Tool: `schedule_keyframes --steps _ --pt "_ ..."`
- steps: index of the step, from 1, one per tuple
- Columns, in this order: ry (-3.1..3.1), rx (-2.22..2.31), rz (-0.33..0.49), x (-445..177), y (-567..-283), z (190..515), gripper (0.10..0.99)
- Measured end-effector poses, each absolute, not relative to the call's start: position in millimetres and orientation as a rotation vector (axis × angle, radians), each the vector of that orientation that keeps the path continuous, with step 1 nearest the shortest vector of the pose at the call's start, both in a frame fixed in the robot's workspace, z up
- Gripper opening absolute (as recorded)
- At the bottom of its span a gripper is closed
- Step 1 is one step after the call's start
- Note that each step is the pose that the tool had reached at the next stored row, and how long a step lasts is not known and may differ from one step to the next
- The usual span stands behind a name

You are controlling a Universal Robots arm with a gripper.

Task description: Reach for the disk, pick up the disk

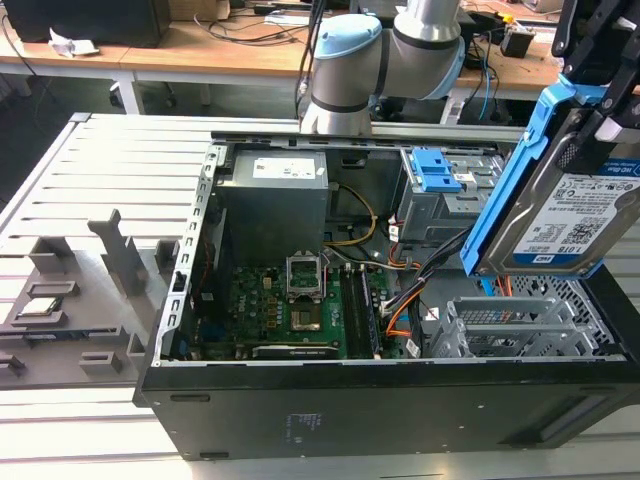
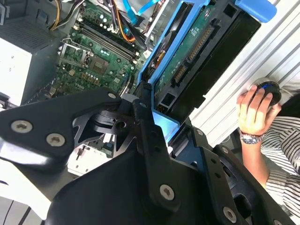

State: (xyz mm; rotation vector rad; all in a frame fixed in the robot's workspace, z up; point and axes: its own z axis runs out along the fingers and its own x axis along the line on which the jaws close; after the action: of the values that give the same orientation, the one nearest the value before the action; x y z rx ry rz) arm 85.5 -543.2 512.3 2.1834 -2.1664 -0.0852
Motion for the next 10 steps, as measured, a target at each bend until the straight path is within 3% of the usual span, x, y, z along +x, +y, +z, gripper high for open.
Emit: schedule_keyframes --steps 10 --pt "-2.163 2.18 -0.091 91.3 -543.2 507.2 0.369"
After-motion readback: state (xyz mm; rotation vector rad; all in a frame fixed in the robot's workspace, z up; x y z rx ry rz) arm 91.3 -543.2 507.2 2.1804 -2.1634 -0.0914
